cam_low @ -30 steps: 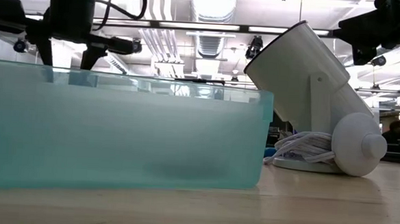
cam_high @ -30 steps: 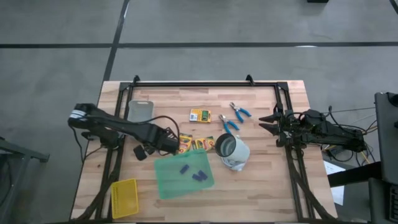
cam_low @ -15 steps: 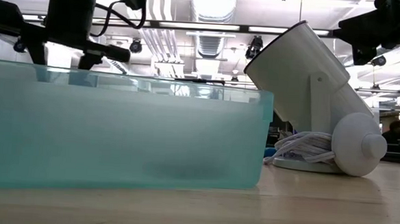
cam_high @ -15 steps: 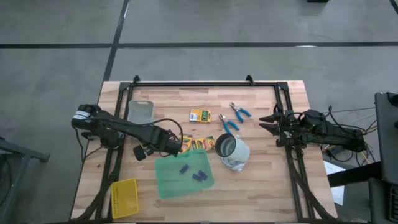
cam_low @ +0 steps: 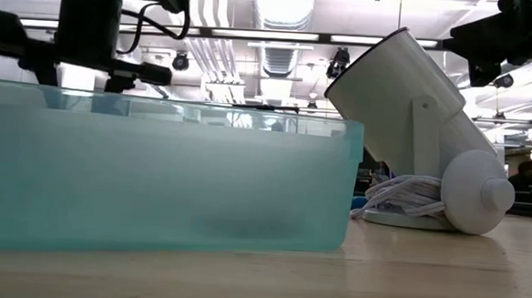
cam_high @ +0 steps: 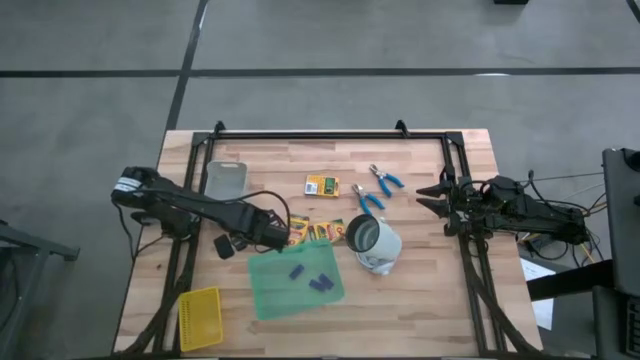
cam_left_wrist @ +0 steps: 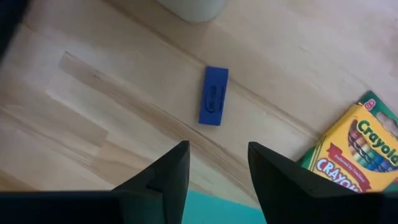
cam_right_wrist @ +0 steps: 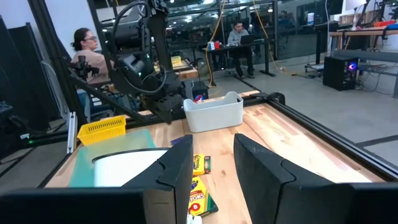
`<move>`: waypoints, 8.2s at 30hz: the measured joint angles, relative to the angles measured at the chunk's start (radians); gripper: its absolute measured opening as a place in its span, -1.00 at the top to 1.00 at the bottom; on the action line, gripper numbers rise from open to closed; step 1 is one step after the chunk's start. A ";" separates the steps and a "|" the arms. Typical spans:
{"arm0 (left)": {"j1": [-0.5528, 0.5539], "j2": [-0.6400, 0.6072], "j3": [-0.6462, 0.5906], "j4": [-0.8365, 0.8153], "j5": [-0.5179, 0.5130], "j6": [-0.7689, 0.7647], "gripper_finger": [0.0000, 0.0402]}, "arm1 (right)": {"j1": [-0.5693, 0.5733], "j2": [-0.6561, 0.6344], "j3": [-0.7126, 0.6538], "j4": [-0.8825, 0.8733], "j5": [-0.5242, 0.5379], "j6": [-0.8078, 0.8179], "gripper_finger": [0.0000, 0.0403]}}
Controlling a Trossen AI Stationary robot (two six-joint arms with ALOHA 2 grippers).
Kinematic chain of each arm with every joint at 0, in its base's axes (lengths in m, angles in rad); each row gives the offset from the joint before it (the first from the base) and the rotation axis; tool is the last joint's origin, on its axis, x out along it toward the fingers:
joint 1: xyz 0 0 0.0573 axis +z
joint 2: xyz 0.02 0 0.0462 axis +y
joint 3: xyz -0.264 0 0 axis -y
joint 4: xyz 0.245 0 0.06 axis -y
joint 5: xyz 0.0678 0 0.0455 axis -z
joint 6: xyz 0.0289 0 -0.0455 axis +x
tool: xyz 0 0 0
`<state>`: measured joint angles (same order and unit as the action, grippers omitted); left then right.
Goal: Pick & Place School Supplies
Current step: Put the blue eraser into the green bin, then put the yellow crayon box into the gray bin
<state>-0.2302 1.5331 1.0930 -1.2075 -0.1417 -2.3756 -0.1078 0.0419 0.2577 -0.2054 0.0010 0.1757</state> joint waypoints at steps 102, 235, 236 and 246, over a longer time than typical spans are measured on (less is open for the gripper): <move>0.115 -0.065 -0.383 0.457 0.099 0.420 0.02 | 0.000 0.000 0.000 0.000 0.000 0.000 0.44; -0.249 0.137 0.110 0.404 -0.133 0.716 -0.14 | 0.000 0.000 0.000 0.000 0.000 0.000 0.44; -0.249 0.123 0.114 0.404 -0.161 0.720 -0.14 | 0.000 0.000 0.000 0.000 0.000 0.000 0.44; -0.251 -0.015 0.118 0.438 -0.392 0.800 -0.14 | 0.000 0.000 0.000 0.000 0.000 0.000 0.44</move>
<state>-0.4816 1.5180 1.2105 -0.7699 -0.5336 -1.5757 -0.1078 0.0418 0.2577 -0.2054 0.0013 0.1757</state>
